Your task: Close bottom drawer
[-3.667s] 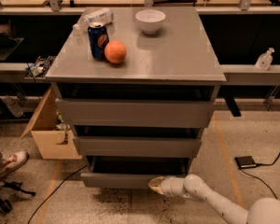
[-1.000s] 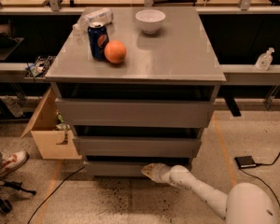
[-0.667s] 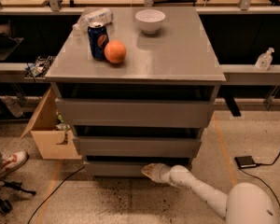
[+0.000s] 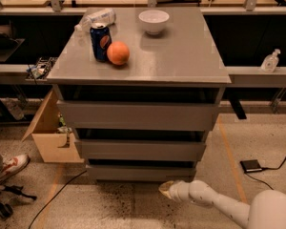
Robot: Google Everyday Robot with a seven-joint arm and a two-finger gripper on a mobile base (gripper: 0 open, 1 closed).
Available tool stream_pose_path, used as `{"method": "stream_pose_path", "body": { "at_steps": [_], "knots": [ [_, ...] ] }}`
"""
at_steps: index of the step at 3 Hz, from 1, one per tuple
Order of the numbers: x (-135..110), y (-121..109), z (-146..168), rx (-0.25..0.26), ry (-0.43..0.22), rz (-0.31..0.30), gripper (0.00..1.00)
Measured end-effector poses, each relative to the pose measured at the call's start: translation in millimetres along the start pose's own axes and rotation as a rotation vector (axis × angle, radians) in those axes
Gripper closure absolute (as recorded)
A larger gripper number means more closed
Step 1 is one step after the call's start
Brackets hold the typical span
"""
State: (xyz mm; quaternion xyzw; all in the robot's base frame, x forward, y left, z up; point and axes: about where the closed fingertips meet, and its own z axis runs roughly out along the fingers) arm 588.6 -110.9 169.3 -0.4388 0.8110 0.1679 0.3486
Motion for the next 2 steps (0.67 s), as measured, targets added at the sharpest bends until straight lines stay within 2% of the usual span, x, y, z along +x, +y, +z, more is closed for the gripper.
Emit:
{"method": "stream_pose_path", "body": {
  "at_steps": [1,2],
  "knots": [
    [35,11,-26,-0.005,0.051,0.116,1.0],
    [59,11,-47,-0.001,0.088,0.204,1.0]
  ]
}}
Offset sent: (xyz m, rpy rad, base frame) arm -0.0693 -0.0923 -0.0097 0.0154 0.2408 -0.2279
